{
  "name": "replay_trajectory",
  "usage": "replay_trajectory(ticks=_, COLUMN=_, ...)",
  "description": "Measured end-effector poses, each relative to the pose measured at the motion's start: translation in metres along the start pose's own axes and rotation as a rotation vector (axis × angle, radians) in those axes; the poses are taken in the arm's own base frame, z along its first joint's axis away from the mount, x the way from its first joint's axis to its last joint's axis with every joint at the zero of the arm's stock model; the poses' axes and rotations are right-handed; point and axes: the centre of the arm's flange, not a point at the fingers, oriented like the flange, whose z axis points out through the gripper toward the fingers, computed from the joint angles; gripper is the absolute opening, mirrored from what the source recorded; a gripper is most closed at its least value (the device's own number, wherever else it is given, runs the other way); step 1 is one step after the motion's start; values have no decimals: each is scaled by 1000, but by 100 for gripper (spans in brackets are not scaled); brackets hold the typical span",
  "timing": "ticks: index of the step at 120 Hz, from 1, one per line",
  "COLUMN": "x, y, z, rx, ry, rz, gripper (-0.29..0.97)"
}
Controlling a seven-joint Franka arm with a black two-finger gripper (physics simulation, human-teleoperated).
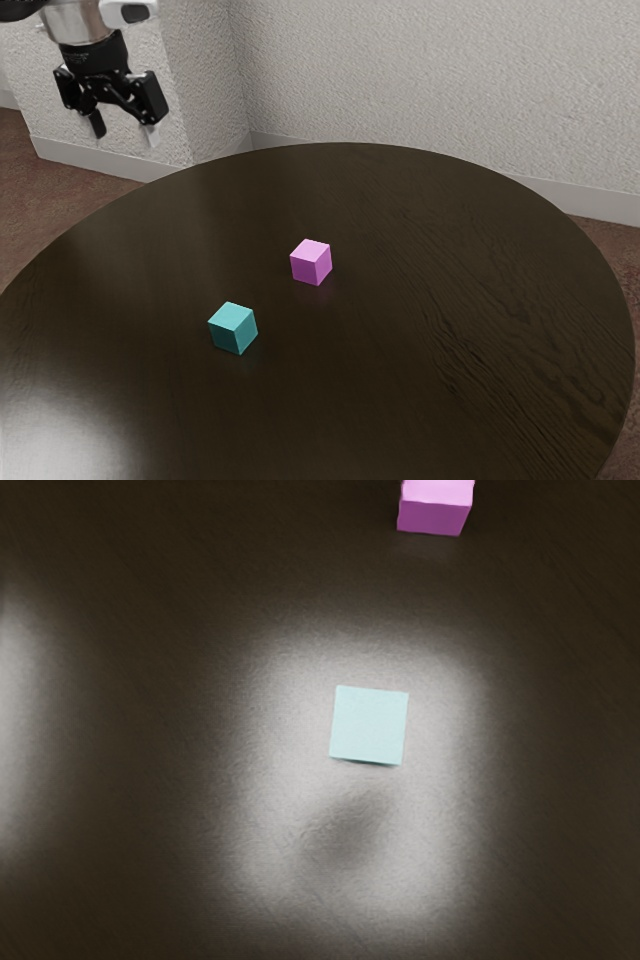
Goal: Pick up the blue block with one arm, and put the blue block on the pink block with one arm
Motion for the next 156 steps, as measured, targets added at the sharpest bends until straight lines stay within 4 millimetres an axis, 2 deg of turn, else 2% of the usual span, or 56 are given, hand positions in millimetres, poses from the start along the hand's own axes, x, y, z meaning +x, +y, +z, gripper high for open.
replay_trajectory(ticks=10, x=-4, y=0, z=1, rx=-8, ry=15, rz=-10, gripper=68)
replay_trajectory(ticks=24, x=-29, y=11, z=30, rx=-19, ry=-11, rz=7, gripper=68)
replay_trajectory(ticks=34, x=-30, y=20, z=51, rx=-23, ry=-35, rz=12, gripper=68)
replay_trajectory(ticks=41, x=-27, y=26, z=90, rx=-18, ry=-89, rz=10, gripper=68)
replay_trajectory(ticks=46, x=-30, y=29, z=132, rx=-13, ry=-133, rz=10, gripper=68)
replay_trajectory(ticks=51, x=-34, y=33, z=164, rx=-11, ry=-159, rz=10, gripper=68)
replay_trajectory(ticks=63, x=-58, y=45, z=222, rx=-10, ry=-211, rz=24, gripper=68)
replay_trajectory(ticks=67, x=-63, y=47, z=234, rx=-14, ry=-218, rz=23, gripper=68)
replay_trajectory(ticks=82, x=-61, y=52, z=256, rx=-26, ry=-197, rz=11, gripper=68)
replay_trajectory(ticks=88, x=-57, y=55, z=271, rx=-23, ry=-206, rz=8, gripper=68)
replay_trajectory(ticks=100, x=-50, y=74, z=286, rx=-44, ry=-182, rz=16, gripper=68)
replay_trajectory(ticks=115, x=-37, y=84, z=322, rx=-64, ry=-170, rz=-5, gripper=68)
replay_trajectory(ticks=142, x=-17, y=80, z=349, rx=-72, ry=-87, rz=23, gripper=68)
replay_trajectory(ticks=156, x=-1, y=72, z=370, rx=-65, ry=-73, rz=49, gripper=68)
